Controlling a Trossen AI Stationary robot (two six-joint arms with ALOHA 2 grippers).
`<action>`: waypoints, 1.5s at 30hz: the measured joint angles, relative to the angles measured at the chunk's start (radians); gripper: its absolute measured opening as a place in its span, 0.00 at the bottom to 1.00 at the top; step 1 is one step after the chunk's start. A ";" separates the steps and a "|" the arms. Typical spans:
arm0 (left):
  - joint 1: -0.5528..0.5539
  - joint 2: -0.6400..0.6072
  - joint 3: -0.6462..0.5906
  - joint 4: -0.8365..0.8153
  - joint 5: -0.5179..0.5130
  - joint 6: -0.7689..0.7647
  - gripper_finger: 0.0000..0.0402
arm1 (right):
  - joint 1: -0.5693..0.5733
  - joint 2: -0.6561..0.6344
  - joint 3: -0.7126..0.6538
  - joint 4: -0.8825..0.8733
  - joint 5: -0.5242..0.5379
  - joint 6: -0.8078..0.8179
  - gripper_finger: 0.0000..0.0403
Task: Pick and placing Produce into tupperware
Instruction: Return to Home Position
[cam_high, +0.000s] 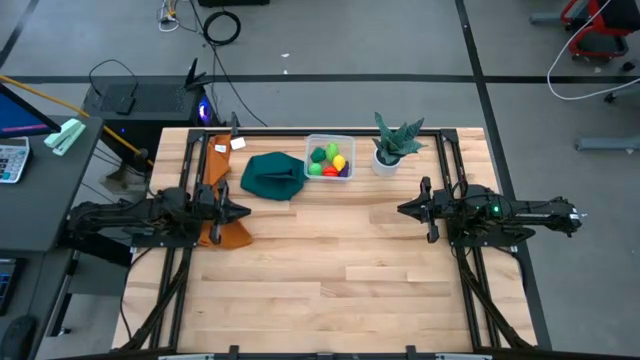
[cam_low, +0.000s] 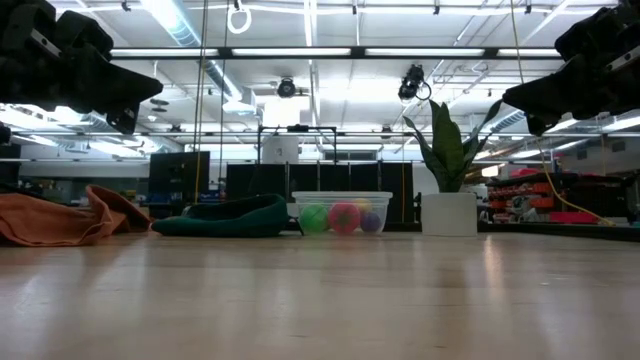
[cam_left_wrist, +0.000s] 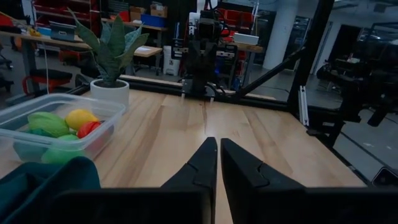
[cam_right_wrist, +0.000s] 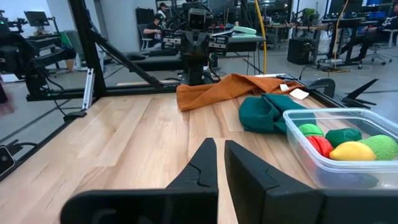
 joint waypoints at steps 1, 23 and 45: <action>0.000 0.000 0.000 0.000 0.000 -0.001 0.06 | 0.000 0.000 0.000 0.000 0.000 0.000 0.00; 0.000 0.000 0.000 0.002 0.001 0.001 0.08 | 0.000 0.000 0.000 0.000 0.000 0.000 0.00; 0.000 0.000 0.000 0.004 0.002 0.001 0.10 | 0.000 0.000 0.000 0.000 0.000 0.000 0.00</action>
